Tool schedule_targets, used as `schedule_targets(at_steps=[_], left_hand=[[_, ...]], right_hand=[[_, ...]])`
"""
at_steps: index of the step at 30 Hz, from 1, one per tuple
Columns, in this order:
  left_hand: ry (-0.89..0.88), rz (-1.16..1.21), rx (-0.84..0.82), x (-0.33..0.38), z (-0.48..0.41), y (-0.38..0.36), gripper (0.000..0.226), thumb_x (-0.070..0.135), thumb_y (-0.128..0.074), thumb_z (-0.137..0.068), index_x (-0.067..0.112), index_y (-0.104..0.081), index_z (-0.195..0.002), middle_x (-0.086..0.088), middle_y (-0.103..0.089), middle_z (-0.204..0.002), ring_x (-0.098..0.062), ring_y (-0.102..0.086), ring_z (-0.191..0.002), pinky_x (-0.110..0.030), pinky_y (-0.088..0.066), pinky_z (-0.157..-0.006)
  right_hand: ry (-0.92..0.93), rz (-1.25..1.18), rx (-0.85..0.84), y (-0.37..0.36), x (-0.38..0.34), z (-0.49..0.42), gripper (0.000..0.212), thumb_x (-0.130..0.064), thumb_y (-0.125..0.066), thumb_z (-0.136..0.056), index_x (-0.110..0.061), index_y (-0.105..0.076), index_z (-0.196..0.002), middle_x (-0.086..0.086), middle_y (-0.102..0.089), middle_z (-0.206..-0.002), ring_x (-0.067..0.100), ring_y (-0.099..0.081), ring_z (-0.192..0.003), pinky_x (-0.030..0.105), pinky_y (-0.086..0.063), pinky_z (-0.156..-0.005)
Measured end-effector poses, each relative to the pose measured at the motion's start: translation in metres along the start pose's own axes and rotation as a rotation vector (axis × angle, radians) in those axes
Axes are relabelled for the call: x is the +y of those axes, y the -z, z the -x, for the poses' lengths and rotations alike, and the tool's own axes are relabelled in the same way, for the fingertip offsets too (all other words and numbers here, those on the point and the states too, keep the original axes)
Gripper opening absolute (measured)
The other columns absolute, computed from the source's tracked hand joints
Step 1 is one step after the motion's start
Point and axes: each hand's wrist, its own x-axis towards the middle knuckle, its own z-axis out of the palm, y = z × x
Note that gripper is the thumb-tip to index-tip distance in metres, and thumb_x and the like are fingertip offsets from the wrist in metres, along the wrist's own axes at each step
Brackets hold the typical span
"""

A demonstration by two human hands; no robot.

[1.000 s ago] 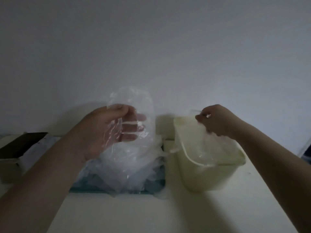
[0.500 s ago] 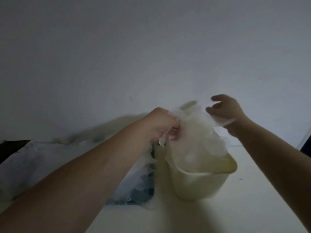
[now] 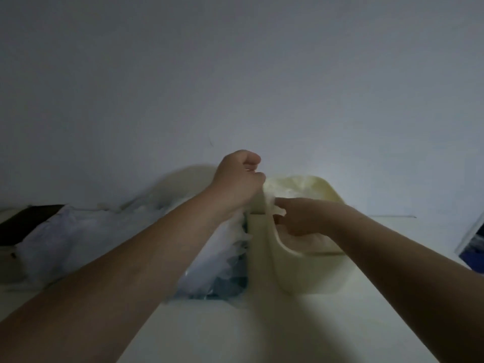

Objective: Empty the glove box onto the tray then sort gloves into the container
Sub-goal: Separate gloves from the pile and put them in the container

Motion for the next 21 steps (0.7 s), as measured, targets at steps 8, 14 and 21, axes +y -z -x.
schedule_targets(at_steps=[8,14,21], left_hand=[[0.051,-0.722,-0.198,-0.098,0.040,0.087,0.041,0.029,-0.066,-0.099,0.025,-0.059,-0.139,0.005,-0.054,-0.149,-0.017,-0.054,-0.132,-0.028,-0.041,-0.111],[0.004,-0.808,-0.227,-0.143,0.050,0.102,0.022,0.029,-0.062,-0.097,0.026,-0.069,-0.118,0.011,-0.071,-0.114,-0.022,-0.068,-0.099,-0.029,-0.052,-0.084],[-0.200,-0.679,0.003,-0.138,0.061,0.111,0.013,0.025,-0.068,-0.095,0.026,-0.081,-0.098,0.007,-0.077,-0.096,-0.017,-0.070,-0.091,-0.032,-0.056,-0.083]], right_hand=[[-0.047,0.238,-0.198,-0.004,0.000,-0.012,0.050,-0.037,-0.053,-0.103,-0.018,-0.052,-0.149,0.006,-0.056,-0.148,0.027,-0.057,-0.130,0.040,-0.045,-0.111],[-0.046,0.187,0.184,0.035,-0.021,0.020,0.034,-0.017,-0.055,-0.093,-0.011,-0.066,-0.125,0.007,-0.065,-0.129,0.026,-0.065,-0.114,0.039,-0.054,-0.100],[0.264,-0.255,0.385,0.005,-0.105,0.035,0.048,-0.009,-0.054,-0.095,-0.023,-0.061,-0.141,-0.002,-0.058,-0.146,0.019,-0.054,-0.135,0.029,-0.039,-0.113]])
